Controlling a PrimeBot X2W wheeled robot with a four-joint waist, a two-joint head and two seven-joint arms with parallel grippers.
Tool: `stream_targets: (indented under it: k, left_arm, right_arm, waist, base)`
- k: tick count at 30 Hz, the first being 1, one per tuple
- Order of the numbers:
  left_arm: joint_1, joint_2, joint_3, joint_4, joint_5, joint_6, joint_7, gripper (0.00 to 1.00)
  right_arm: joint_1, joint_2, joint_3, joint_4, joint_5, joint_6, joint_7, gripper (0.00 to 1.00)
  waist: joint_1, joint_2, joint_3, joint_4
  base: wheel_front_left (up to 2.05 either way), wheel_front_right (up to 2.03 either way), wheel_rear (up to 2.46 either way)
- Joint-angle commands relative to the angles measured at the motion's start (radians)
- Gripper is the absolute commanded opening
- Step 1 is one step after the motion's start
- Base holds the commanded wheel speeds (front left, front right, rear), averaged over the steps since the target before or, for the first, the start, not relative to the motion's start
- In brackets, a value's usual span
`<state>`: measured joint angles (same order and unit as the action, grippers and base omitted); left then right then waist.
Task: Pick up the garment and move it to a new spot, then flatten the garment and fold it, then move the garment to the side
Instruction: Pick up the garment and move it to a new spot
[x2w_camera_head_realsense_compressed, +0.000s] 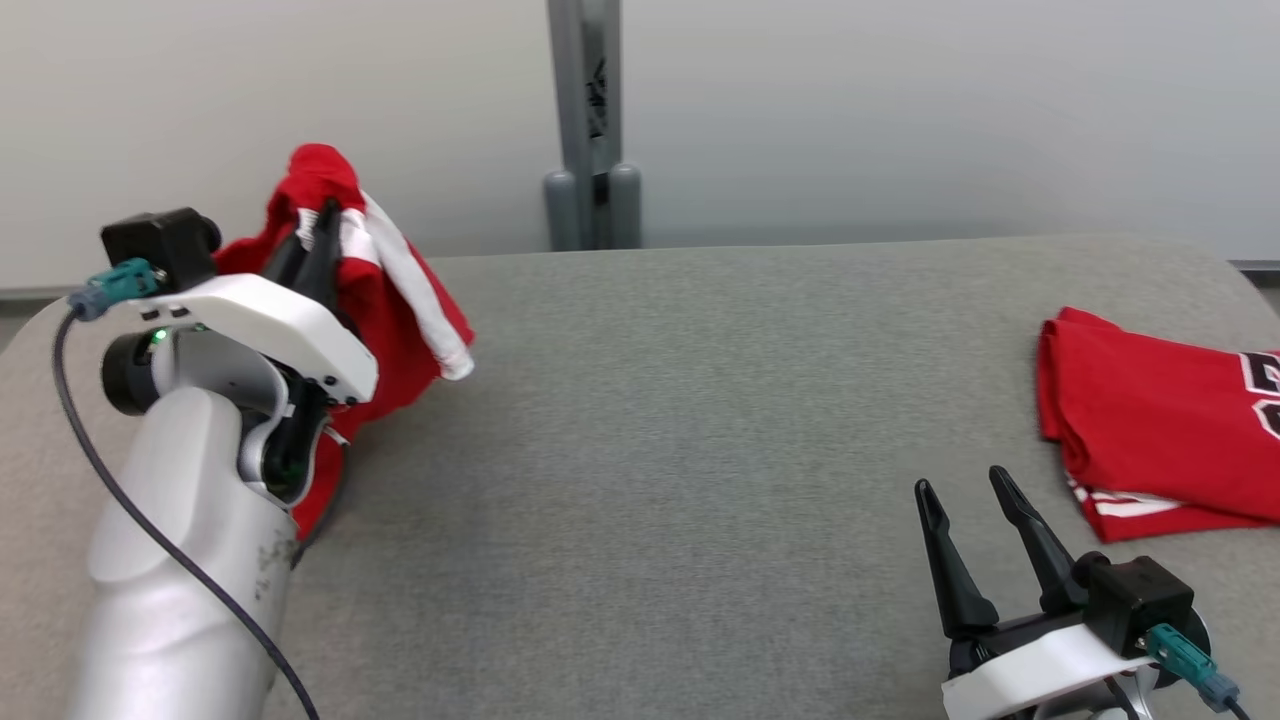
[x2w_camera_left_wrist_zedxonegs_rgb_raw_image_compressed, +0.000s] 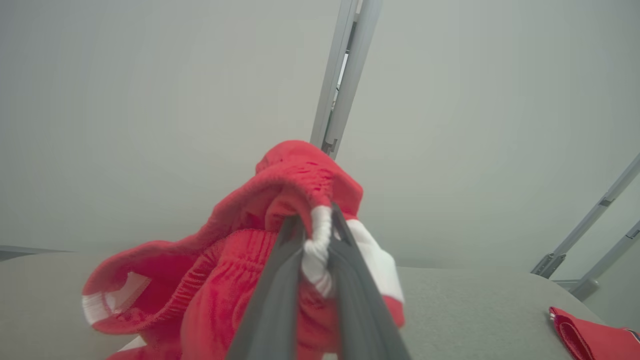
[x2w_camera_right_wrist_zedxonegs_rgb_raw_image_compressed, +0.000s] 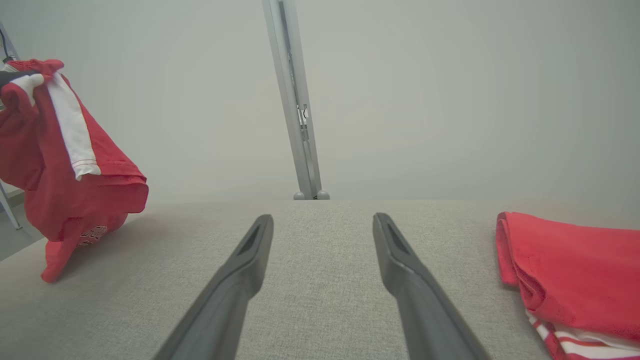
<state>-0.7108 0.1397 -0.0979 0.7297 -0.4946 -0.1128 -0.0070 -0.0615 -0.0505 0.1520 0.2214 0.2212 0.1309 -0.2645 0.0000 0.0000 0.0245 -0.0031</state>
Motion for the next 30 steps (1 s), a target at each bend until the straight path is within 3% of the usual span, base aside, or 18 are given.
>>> stream_targets:
  k: [1, 16, 30]
  left_arm:
    - [0.031, -0.007, -0.010, -0.043, -0.001, 0.010, 0.019, 0.00]
    - [0.212, -0.074, -0.105, -0.367, -0.051, 0.093, 0.159, 0.00]
    - [0.301, -0.073, -0.193, -0.347, 0.009, 0.138, 0.171, 0.00]
  right_arm:
    - [0.009, -0.003, -0.002, -0.003, 0.006, 0.000, -0.001, 1.00]
    - [0.005, -0.003, -0.002, -0.014, 0.020, 0.000, -0.001, 1.00]
    - [-0.019, -0.002, 0.011, -0.032, 0.051, 0.000, -0.001, 1.00]
  waist:
    - [0.0000, 0.0000, -0.018, -0.054]
    - [0.0000, 0.0000, -0.003, -0.257]
    - [0.0000, 0.0000, 0.102, -0.304]
  base:
    - [0.00, 0.00, 0.00]
    - [0.00, 0.00, 0.00]
    - [0.00, 0.00, 0.00]
